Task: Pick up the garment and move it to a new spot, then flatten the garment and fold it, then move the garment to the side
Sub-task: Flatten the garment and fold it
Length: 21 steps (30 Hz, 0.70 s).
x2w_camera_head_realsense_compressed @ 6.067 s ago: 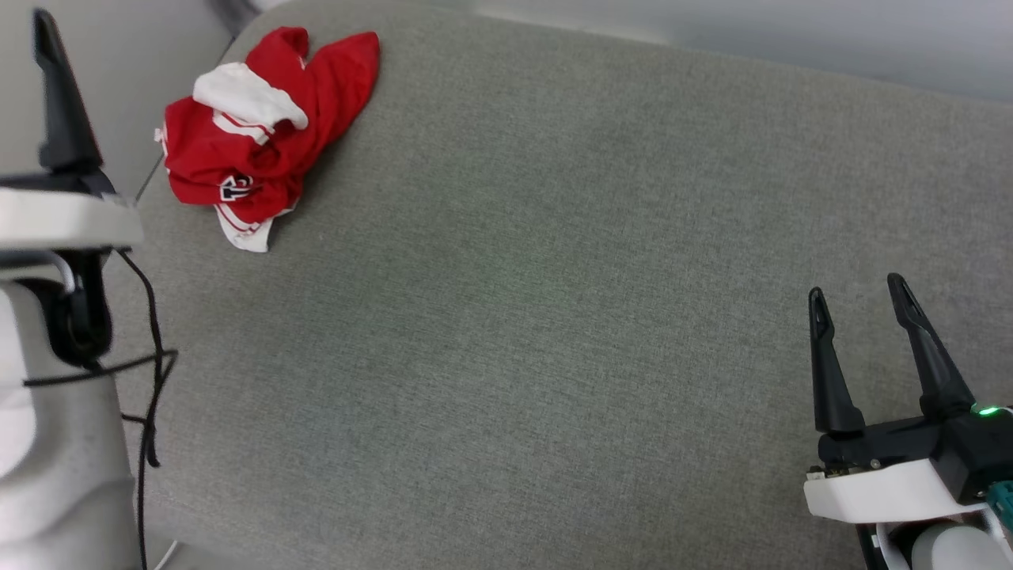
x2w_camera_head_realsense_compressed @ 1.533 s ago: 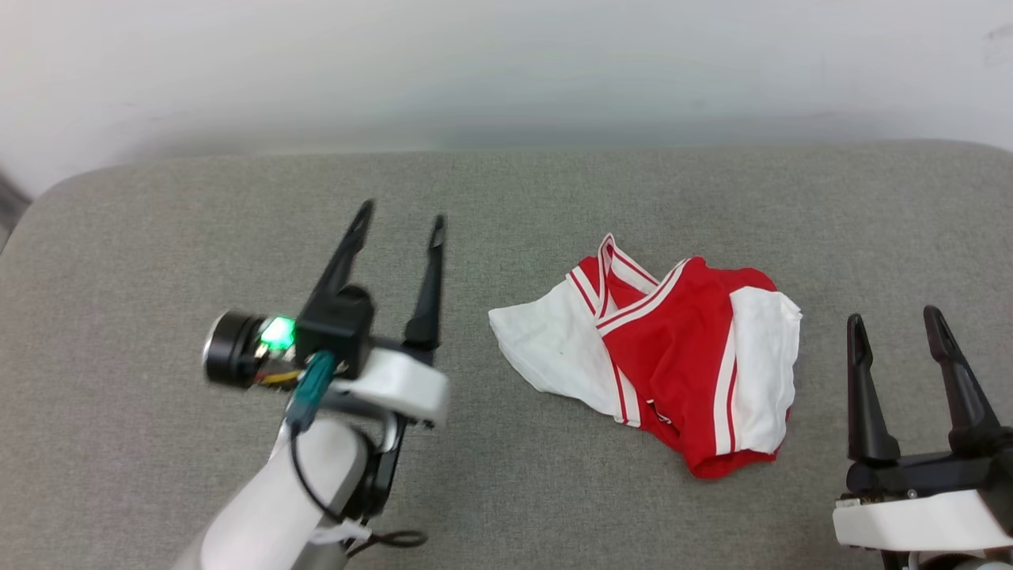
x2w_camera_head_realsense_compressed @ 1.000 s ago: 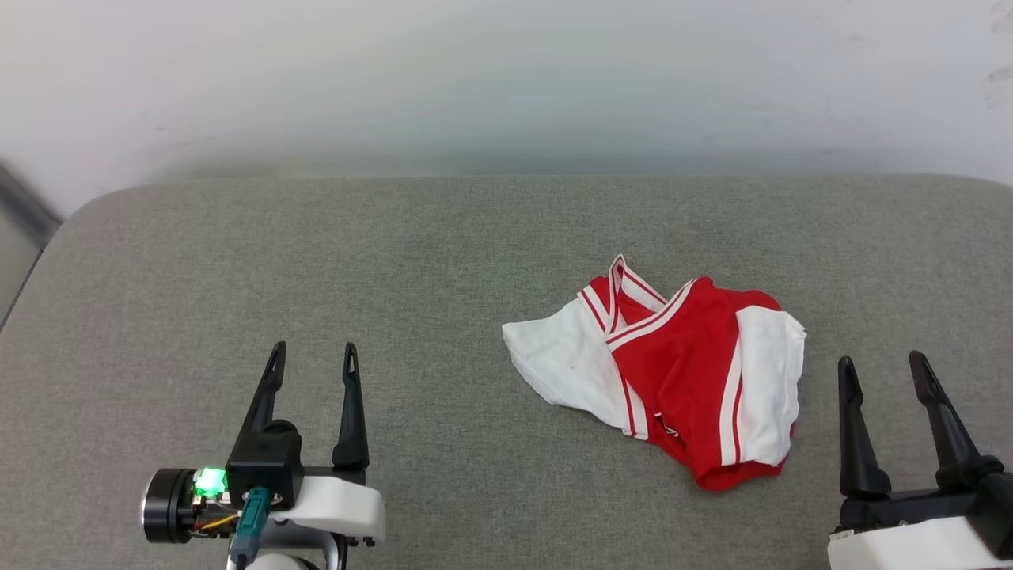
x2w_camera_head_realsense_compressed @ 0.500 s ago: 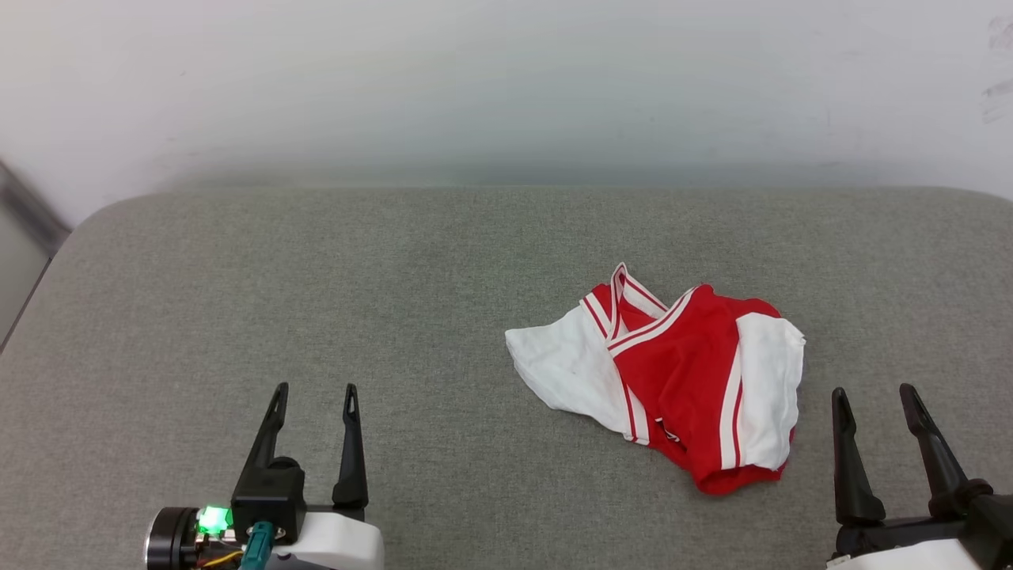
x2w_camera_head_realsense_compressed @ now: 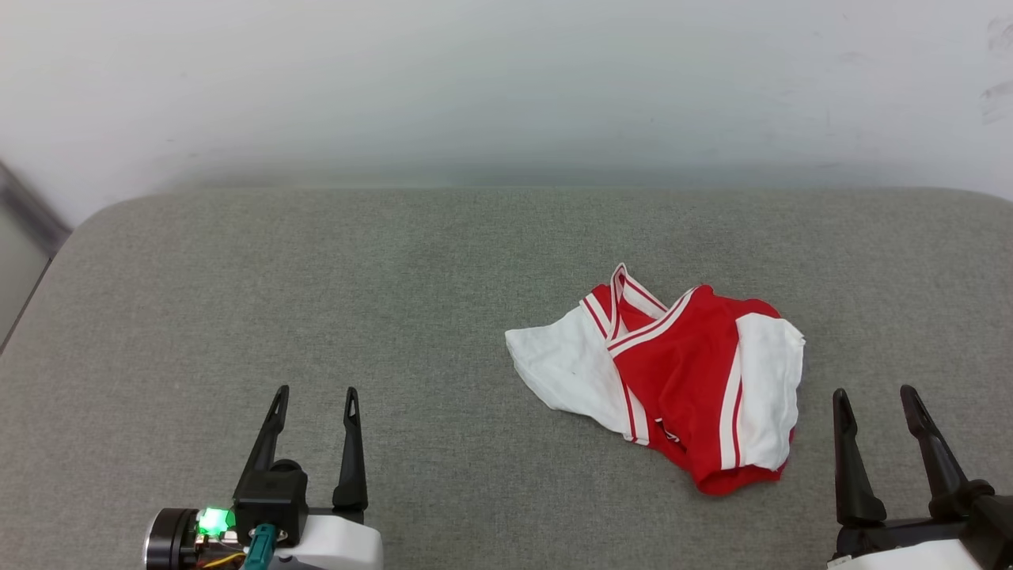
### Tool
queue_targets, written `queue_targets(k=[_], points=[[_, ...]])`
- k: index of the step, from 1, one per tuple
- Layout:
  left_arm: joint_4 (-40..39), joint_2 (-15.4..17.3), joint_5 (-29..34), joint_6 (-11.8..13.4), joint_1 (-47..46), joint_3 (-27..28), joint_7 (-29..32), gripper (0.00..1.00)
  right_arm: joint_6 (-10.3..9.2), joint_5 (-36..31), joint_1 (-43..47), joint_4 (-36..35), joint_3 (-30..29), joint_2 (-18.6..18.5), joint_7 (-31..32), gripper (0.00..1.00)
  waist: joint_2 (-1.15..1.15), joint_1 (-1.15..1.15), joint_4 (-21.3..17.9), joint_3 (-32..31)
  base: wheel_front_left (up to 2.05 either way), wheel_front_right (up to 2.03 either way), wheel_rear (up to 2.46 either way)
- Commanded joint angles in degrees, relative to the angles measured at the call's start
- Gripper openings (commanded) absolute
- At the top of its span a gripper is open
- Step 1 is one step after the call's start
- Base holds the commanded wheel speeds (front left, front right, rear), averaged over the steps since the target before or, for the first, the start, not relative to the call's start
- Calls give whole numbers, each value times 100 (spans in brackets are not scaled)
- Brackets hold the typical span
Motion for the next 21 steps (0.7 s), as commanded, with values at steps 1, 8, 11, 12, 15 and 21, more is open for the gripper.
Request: queue_targets(k=[1, 8, 11, 12, 15, 21], points=[[7, -15, 39, -32, 76, 46, -13, 100, -2, 35, 46, 3, -3, 13, -13, 100, 0, 0, -6, 9, 0, 0, 0], [-41, 25, 88, -171, -200, 119, -13, 100, -2, 29, -35, -7, 8, 13, -14, 100, 0, 0, -55, 45, 0, 0, 0], [-76, 239, 147, -446, -953, 194, -13, 100, -2, -1, -142, -47, 15, 14, -14, 100, 0, 0, -93, 134, 0, 0, 0], [-12, 266, 146, -517, -1132, 189, -13, 100, -2, -10, -168, -56, 20, 13, -14, 100, 0, 0, -104, 167, 0, 0, 0], [106, 423, 245, -741, -1868, 95, -13, 100, -2, -31, -220, -89, 47, 13, -14, 100, 0, 0, -152, 285, 0, 0, 0], [656, 609, 312, -1194, -3238, -108, -6, 100, -2, 4, -363, -114, 97, 13, -14, 100, 0, 0, -324, 587, 0, 0, 0]])
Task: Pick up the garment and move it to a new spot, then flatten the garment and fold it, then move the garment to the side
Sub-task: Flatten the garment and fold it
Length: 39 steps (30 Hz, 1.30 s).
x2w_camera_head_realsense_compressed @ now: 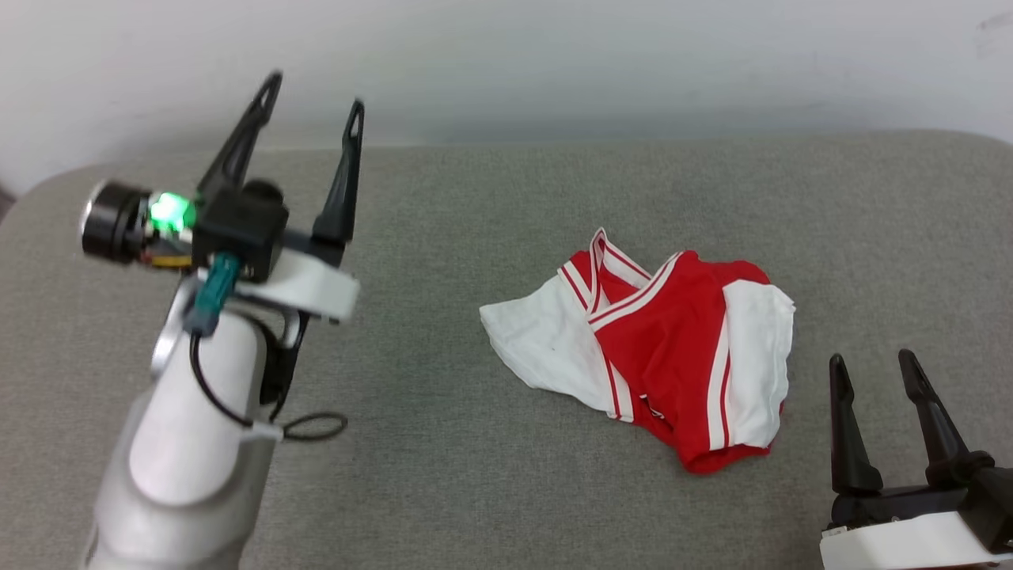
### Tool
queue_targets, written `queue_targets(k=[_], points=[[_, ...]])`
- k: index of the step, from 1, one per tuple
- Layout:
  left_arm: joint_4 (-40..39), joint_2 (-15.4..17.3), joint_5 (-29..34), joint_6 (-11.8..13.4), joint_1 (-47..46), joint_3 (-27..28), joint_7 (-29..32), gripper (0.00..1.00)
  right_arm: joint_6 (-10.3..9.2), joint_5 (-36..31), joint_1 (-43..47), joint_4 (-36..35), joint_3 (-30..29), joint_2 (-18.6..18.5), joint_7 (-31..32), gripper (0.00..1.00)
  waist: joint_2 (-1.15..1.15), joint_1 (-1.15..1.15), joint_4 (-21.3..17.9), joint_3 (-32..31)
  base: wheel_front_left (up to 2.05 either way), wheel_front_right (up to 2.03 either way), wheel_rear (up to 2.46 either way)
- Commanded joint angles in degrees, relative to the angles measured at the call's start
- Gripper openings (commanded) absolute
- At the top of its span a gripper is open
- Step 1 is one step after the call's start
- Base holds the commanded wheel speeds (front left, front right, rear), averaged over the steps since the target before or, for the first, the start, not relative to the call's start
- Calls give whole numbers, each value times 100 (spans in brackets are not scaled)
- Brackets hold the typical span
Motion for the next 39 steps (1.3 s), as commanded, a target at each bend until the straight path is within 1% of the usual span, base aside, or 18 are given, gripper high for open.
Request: queue_targets(k=[1, 4, 6, 10, 12, 16, 19, 23, 25, 30, 34, 39], points=[[179, 5, -9, -118, -305, -70, 15, 100, -2, 44, -95, -12, 15, 13, -13, 100, 0, 0, -102, 150, 0, 0, 0], [546, -32, -125, -385, -967, -264, 256, 100, -2, 50, -167, -19, 18, 13, -14, 100, 0, 0, -200, 318, 0, 0, 0], [781, 6, -206, -516, -1366, -480, 517, 100, -2, 52, -232, -34, 29, 13, -14, 100, 0, 0, -273, 433, 0, 0, 0], [1220, 64, -491, -609, -2073, -1040, 1040, 100, -2, 48, -343, -53, 27, 12, -14, 100, 0, 0, -404, 654, 0, 0, 0], [1447, 129, -893, -615, -2363, -1636, 1501, 100, -2, 52, -401, -66, 21, 11, -14, 100, 0, 0, -470, 756, 0, 0, 0], [1705, 468, -1928, -608, -3011, -2750, 2566, 100, -2, 57, -539, -92, 28, 14, -14, 100, 0, 0, -583, 958, 0, 0, 0], [1767, 682, -2888, -610, -3364, -3541, 3458, 100, -2, 65, -613, -96, 27, 11, -13, 100, 0, 0, -669, 1097, 0, 0, 0], [1672, 1083, -3957, -610, -3785, -4439, 4517, 100, -2, 96, -759, -110, 70, 13, -14, 100, 0, 0, -783, 1281, 0, 0, 0], [1568, 1205, -4476, -611, -3908, -4784, 4961, 100, -2, 99, -791, -105, 66, 13, -14, 100, 0, 0, -827, 1362, 0, 0, 0], [1376, 1612, -5290, -612, -4233, -5685, 5916, 100, -2, 139, -909, -120, 81, 13, -13, 100, 0, 0, -929, 1564, 0, 0, 0], [1192, 1850, -5632, -612, -4280, -6112, 6396, 100, -2, 175, -981, -130, 81, 13, -14, 100, 0, 0, -1001, 1702, 0, 0, 0], [930, 2015, -5795, -612, -3975, -6239, 6732, 100, -2, 193, -1062, -132, 59, 12, -14, 100, 0, 0, -1051, 1808, 0, 0, 0]])
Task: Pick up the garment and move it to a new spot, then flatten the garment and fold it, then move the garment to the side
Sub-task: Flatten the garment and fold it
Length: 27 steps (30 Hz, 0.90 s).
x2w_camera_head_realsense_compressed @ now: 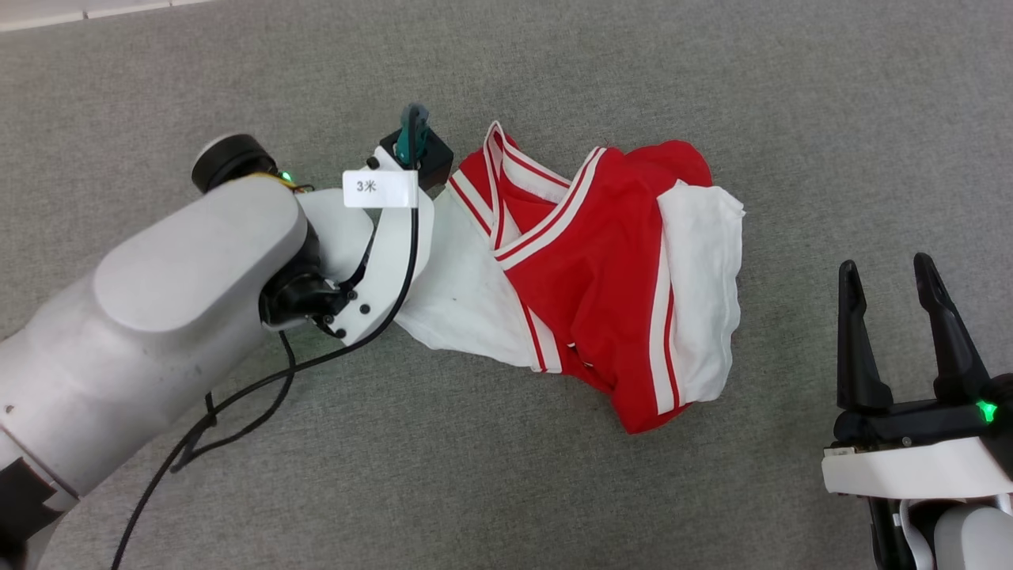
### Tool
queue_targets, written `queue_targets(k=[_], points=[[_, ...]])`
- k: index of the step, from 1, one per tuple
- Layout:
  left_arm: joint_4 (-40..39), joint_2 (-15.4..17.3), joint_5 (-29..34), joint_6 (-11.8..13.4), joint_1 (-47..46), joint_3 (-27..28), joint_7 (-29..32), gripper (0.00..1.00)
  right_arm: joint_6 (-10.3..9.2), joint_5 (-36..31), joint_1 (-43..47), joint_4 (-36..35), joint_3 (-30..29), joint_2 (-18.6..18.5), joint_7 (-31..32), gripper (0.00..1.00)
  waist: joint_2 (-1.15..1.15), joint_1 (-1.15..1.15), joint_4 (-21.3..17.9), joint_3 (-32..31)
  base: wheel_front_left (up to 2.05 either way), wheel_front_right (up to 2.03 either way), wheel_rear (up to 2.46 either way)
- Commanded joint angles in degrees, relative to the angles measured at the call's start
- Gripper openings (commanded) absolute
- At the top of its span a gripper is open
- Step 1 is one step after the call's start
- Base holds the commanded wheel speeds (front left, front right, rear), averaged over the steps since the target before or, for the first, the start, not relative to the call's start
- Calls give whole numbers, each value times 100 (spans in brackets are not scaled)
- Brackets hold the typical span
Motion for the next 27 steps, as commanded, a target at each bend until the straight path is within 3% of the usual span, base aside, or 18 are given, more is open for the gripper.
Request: queue_targets(k=[1, 2, 3, 4, 13, 17, 23, 27], points=[[-82, 40, -16, 2, 169, -19, 73, 100, -2, 7, -122, -19, -22, 11, -14, 100, 0, -1, -17, 38, 0, 0, 0], [-126, 49, 19, 2, 233, -28, 96, 100, -2, 8, -125, -17, -25, 11, -14, 100, 0, -1, -16, 45, 0, 0, 0], [-162, 58, 61, 2, 323, -36, 123, 20, -2, 2, -128, -11, -34, 11, -14, 100, 0, -1, -12, 47, 0, 0, 0], [-200, 67, 73, 1, 385, -46, 154, 0, -2, -9, -135, -2, -43, 11, -14, 100, 0, -1, -5, 42, 0, 0, 0], [-405, 82, -50, 2, 61, -17, -888, 0, -2, -79, 52, 47, -131, 12, -14, 100, 0, -1, 309, -381, 0, 0, 0], [-509, 408, -271, 2, -26, -15, -1301, 0, -2, -90, 190, 72, -163, 11, -14, 100, 0, -1, 519, -660, 0, 0, 0], [-585, 1072, -620, 2, 301, -21, -1428, 0, -2, -62, 332, 111, -174, 11, -14, 100, 0, -1, 778, -942, 0, 0, 0], [-513, 1301, -773, 2, 593, -20, -1492, 0, -2, -91, 377, 118, -153, 10, -14, 100, 0, -1, 857, -982, 0, 0, 0]])
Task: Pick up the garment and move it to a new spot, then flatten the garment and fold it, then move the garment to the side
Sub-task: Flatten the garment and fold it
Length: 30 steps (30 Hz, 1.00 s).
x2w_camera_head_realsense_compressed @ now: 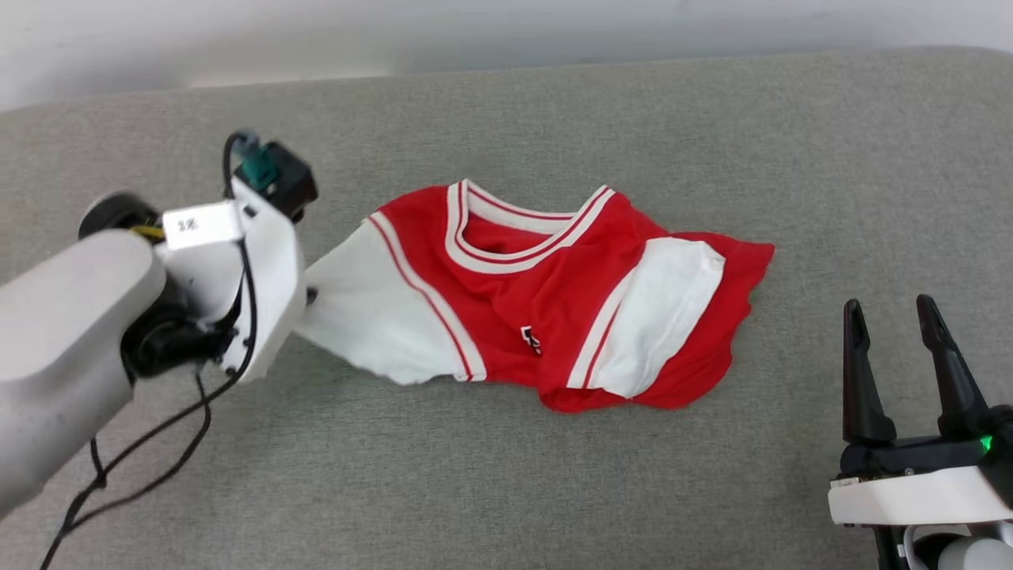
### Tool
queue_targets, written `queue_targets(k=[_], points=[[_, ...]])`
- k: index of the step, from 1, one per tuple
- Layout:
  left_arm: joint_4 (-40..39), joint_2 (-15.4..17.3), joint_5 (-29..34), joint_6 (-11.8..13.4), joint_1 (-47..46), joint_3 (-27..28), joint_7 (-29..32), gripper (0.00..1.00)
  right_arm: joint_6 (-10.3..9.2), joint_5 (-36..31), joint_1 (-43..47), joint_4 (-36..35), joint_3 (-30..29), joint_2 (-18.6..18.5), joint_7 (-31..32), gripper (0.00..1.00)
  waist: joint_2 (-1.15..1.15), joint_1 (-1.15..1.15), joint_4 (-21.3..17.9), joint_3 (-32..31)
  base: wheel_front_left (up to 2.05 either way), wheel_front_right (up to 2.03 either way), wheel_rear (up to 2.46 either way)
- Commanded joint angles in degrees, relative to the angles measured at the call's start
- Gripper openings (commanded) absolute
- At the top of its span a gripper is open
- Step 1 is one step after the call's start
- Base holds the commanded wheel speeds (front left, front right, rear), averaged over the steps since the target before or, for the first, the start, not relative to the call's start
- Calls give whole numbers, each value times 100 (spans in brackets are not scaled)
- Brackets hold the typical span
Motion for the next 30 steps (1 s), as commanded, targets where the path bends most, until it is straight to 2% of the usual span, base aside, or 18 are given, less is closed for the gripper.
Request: queue_targets(k=[1, 6, 13, 14, 15, 19, 22, 27, 30], points=[[55, 36, -68, 28, 216, 4, -53, 0, -2, -35, 35, 14, 3, 9, -13, 100, 0, 1, 64, -50, 0, 0, 0], [498, 141, -285, 151, 904, 6, -282, 0, -2, -77, -8, -1, 36, 9, -14, 100, 0, 1, 47, 2, 0, 0, 0], [1248, -233, -355, 163, 1682, -16, -734, 0, -2, -131, 99, 36, 0, 9, -14, 100, 0, 1, 43, -49, 0, 0, 0], [1331, -281, -292, 158, 1695, -13, -887, 63, -2, -141, 113, 47, -2, 10, -14, 100, 0, 1, 51, -82, 0, 0, 0], [1409, -326, -211, 166, 1683, 18, -1105, 100, -2, -155, 117, 47, -1, 10, -14, 100, 0, 1, 58, -122, 0, 0, 0], [1540, -417, 280, 317, 1566, 205, -2324, 100, -2, -151, 138, 34, -89, 10, -14, 100, 0, 1, 127, -320, 0, 0, 0], [1496, -487, 608, 636, 1591, 395, -3336, 100, -2, -369, 125, -53, -135, 9, -13, 100, 0, 1, 209, -476, 0, 0, 0], [1207, -585, 968, 1474, 1901, 789, -4919, 100, -2, -671, -179, -302, -316, 11, -13, 100, 0, 1, 341, -629, 0, 0, 0], [840, -673, 1127, 2103, 2186, 1233, -5206, 100, -2, -901, -487, -488, -349, -94, -13, 100, 0, 1, 408, -645, 0, 0, 0]])
